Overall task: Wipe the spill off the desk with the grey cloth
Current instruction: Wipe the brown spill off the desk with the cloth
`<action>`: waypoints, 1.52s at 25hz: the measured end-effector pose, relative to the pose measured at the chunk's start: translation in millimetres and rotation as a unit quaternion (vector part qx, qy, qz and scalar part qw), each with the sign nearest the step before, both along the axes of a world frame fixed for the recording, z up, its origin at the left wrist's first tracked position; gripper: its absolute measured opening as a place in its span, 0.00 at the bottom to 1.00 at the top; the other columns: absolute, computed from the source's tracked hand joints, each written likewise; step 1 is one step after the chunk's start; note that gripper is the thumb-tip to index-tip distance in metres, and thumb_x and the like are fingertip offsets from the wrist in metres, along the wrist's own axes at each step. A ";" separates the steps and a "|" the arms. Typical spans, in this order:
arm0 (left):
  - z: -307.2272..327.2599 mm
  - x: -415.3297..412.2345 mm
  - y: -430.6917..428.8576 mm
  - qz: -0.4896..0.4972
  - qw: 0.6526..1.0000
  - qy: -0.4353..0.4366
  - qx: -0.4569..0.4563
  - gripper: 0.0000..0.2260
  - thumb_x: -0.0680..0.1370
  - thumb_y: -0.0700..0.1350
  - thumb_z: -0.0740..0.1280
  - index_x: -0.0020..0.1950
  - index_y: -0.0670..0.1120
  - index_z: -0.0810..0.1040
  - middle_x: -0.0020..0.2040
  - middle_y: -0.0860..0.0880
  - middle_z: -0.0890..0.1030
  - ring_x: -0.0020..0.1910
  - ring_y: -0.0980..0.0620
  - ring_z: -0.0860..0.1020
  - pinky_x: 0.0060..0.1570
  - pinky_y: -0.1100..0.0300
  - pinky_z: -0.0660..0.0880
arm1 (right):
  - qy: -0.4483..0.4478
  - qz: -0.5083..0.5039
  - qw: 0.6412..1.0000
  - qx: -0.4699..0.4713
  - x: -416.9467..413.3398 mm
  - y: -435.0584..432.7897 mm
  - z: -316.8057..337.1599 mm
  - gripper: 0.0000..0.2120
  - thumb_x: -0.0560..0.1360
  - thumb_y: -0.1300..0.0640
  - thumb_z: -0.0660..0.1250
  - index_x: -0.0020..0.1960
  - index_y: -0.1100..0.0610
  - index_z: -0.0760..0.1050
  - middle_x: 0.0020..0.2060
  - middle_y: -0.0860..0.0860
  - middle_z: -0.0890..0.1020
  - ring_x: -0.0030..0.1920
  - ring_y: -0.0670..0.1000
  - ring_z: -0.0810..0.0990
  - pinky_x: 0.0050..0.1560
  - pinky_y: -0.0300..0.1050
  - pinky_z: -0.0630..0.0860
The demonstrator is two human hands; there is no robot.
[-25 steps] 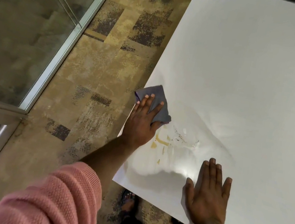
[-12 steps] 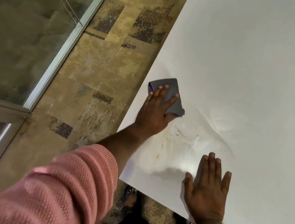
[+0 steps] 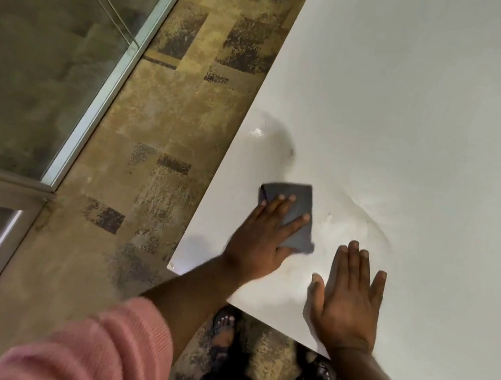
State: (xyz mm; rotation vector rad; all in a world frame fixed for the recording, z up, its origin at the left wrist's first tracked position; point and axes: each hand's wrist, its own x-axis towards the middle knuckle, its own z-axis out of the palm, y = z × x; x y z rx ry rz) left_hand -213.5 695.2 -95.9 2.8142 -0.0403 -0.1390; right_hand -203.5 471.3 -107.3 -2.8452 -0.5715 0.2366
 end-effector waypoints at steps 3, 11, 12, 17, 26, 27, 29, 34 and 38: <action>2.6 38.4 -15.7 0.053 0.999 0.001 -0.015 0.27 0.82 0.57 0.64 0.79 0.50 0.68 0.82 0.41 0.62 0.81 0.39 0.59 0.78 0.41 0.59 | 0.023 -0.001 1.000 0.004 -2.6 -0.9 -3.0 0.33 0.83 0.45 0.49 0.84 0.56 0.51 0.85 0.53 0.52 0.85 0.51 0.44 0.83 0.63 0.43; 22.0 -86.8 -88.9 0.114 0.990 0.071 -0.050 0.28 0.83 0.56 0.53 0.83 0.54 0.57 0.84 0.45 0.54 0.83 0.44 0.52 0.81 0.47 0.53 | 0.036 -0.019 0.991 0.127 -2.5 -7.1 14.1 0.28 0.83 0.49 0.48 0.78 0.61 0.67 0.80 0.58 0.68 0.82 0.58 0.61 0.82 0.64 0.51; 25.6 -95.5 -95.4 0.121 0.988 0.084 -0.048 0.28 0.83 0.55 0.55 0.83 0.55 0.55 0.85 0.46 0.53 0.84 0.45 0.51 0.81 0.48 0.52 | 0.044 -0.011 0.989 0.141 -5.2 -8.9 17.2 0.28 0.83 0.48 0.49 0.76 0.60 0.70 0.78 0.58 0.70 0.81 0.58 0.64 0.81 0.63 0.52; 47.9 -104.6 -91.4 0.129 0.982 0.110 -0.078 0.28 0.83 0.52 0.55 0.83 0.50 0.57 0.84 0.46 0.55 0.83 0.48 0.54 0.79 0.50 0.58 | 0.059 0.010 0.992 0.114 -53.9 -7.0 37.5 0.21 0.81 0.42 0.59 0.69 0.51 0.75 0.56 0.51 0.84 0.58 0.57 0.80 0.61 0.53 0.66; 62.9 -103.4 -25.8 0.186 0.979 0.055 -0.064 0.27 0.83 0.49 0.60 0.82 0.48 0.60 0.84 0.48 0.56 0.82 0.48 0.58 0.79 0.49 0.57 | 0.093 -0.209 0.927 0.296 -16.9 28.8 115.9 0.05 0.71 0.53 0.64 0.39 0.51 0.77 0.32 0.47 0.79 0.32 0.47 0.78 0.30 0.45 0.73; 58.6 -110.1 -19.5 0.190 0.978 0.064 -0.051 0.28 0.84 0.51 0.59 0.83 0.48 0.57 0.84 0.47 0.54 0.83 0.48 0.54 0.80 0.49 0.53 | 0.077 -0.211 0.933 0.282 -5.1 24.8 121.8 0.05 0.71 0.52 0.63 0.42 0.50 0.78 0.35 0.47 0.80 0.33 0.47 0.79 0.32 0.47 0.76; 47.7 -119.7 -9.4 0.200 0.976 0.086 -0.022 0.30 0.84 0.54 0.57 0.84 0.47 0.53 0.85 0.47 0.48 0.84 0.47 0.47 0.81 0.50 0.46 | 0.037 -0.186 0.956 0.226 11.9 16.0 126.0 0.08 0.73 0.51 0.65 0.50 0.50 0.79 0.45 0.52 0.79 0.41 0.54 0.81 0.39 0.50 0.79; 26.4 -113.4 10.3 0.236 0.967 0.098 -0.019 0.33 0.85 0.57 0.55 0.84 0.43 0.48 0.85 0.44 0.45 0.84 0.47 0.43 0.81 0.49 0.43 | -0.007 0.006 0.992 0.125 -10.0 11.4 92.6 0.09 0.76 0.47 0.68 0.52 0.49 0.83 0.46 0.51 0.86 0.44 0.58 0.84 0.44 0.46 0.74; 18.0 -91.0 34.4 0.250 0.967 0.045 0.023 0.34 0.85 0.59 0.53 0.84 0.41 0.49 0.85 0.43 0.48 0.84 0.45 0.46 0.82 0.46 0.45 | -0.015 0.005 0.993 0.119 4.2 12.0 66.0 0.23 0.79 0.48 0.63 0.70 0.56 0.77 0.70 0.57 0.78 0.68 0.61 0.77 0.66 0.55 0.74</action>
